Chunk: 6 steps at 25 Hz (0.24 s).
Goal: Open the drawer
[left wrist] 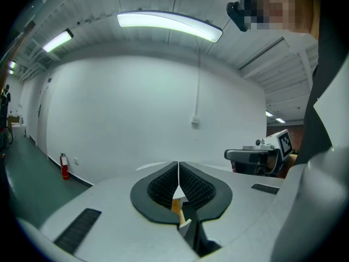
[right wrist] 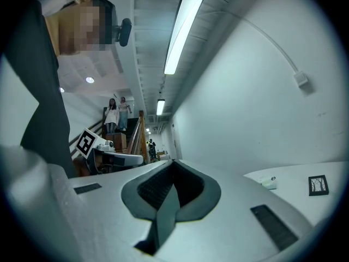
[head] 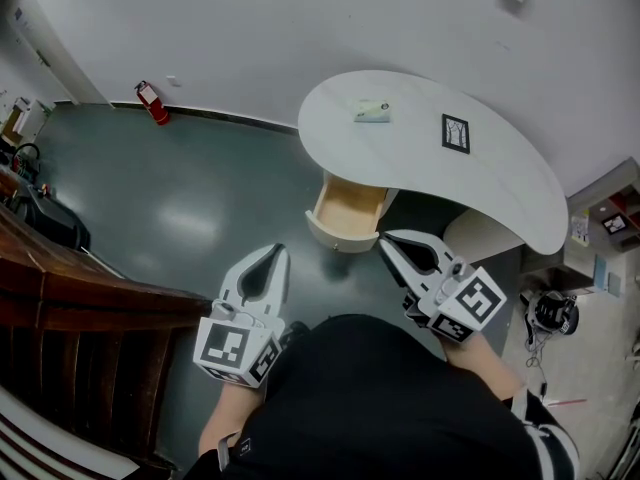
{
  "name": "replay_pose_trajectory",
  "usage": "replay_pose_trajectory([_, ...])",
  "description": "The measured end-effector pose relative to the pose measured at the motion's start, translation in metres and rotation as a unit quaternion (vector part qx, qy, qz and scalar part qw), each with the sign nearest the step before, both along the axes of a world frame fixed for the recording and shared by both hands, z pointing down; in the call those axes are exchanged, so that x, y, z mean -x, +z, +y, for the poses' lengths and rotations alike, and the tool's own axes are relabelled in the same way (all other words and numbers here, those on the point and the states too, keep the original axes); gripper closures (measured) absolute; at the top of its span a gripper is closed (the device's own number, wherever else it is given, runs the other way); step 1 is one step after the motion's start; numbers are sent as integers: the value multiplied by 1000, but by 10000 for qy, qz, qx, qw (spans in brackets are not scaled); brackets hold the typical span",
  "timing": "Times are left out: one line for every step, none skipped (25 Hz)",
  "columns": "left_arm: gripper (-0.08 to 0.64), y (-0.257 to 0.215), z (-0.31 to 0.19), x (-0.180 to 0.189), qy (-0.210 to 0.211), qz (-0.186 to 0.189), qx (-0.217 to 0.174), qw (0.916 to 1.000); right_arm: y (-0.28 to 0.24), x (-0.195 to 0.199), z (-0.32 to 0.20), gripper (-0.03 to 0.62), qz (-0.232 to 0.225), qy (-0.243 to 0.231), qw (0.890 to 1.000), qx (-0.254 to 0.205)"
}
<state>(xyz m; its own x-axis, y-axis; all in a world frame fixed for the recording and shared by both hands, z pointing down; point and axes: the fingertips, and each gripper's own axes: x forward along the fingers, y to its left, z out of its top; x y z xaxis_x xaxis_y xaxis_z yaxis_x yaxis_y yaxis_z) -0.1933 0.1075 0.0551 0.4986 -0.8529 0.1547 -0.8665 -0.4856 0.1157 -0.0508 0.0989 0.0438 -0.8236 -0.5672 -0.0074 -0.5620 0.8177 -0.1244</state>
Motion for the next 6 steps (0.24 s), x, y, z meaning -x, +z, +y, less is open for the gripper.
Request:
replay_pose_trajectory([543,0,0,0,9,0,-4,10000,1,1,0,580,7,-9,10000,6])
replay_pose_trajectory([543,1,0,0,21,-5,-6,10000,1,1,1,580,14,-15,10000,9])
replay_pose_trajectory([543,1,0,0,30,-5,-2,10000,1,2,1,580,18,-20,10000,12])
replay_pose_trajectory([543,2,0,0,31,4,8,10000,1,2,1,580,21,-25,10000,14])
replay_pose_trajectory([543,2,0,0,30,15,21,10000,2,3,2,580,23,-29,10000,16])
replay_pose_trajectory([543,2,0,1,29,27,32,10000,2,3,2,580,24,-33,10000,19])
